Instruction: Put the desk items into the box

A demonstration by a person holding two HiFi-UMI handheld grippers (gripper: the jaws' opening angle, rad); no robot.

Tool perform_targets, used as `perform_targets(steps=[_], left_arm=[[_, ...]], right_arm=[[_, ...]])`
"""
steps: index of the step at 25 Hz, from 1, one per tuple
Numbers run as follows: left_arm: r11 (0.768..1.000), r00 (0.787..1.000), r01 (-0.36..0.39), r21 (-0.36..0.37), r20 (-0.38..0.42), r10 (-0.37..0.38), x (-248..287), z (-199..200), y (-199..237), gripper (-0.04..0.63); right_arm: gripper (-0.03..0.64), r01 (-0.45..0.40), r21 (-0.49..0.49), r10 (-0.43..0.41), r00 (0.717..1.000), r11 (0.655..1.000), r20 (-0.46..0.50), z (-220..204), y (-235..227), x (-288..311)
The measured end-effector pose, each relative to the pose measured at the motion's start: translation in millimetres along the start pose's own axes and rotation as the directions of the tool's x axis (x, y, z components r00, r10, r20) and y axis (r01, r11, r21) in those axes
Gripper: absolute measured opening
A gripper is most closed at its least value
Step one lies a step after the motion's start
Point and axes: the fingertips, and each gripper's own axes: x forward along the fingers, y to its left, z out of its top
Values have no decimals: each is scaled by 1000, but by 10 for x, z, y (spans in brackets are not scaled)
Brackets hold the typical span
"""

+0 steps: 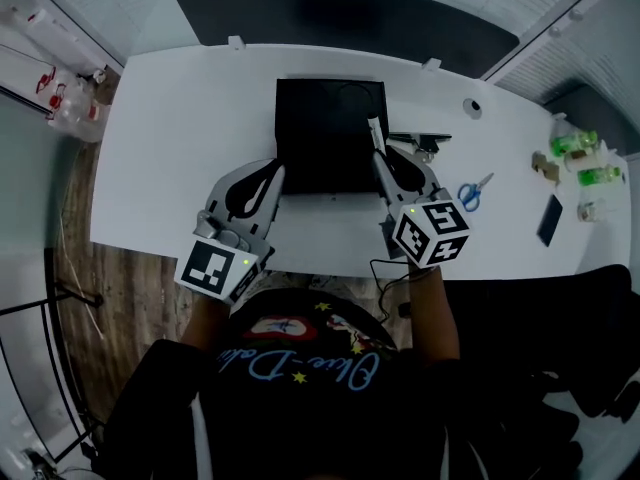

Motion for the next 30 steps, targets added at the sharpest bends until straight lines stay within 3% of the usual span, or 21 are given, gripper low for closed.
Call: perform_targets(steps=[6,17,30], left_arm=[[999,999,-37,13,-27,37,34,-45,71,9],[993,991,-114,-13,-65,113,-20,-179,306,9],[980,978,-191,-48,-96,186,-104,-314,546,9]], right_arm=[[74,-78,-29,76,995,997,-67,-99,83,206],[74,-166,-144,135,970,976,-203,-349,214,528],[75,-337,-307,202,895,890,-398,-711,469,792]])
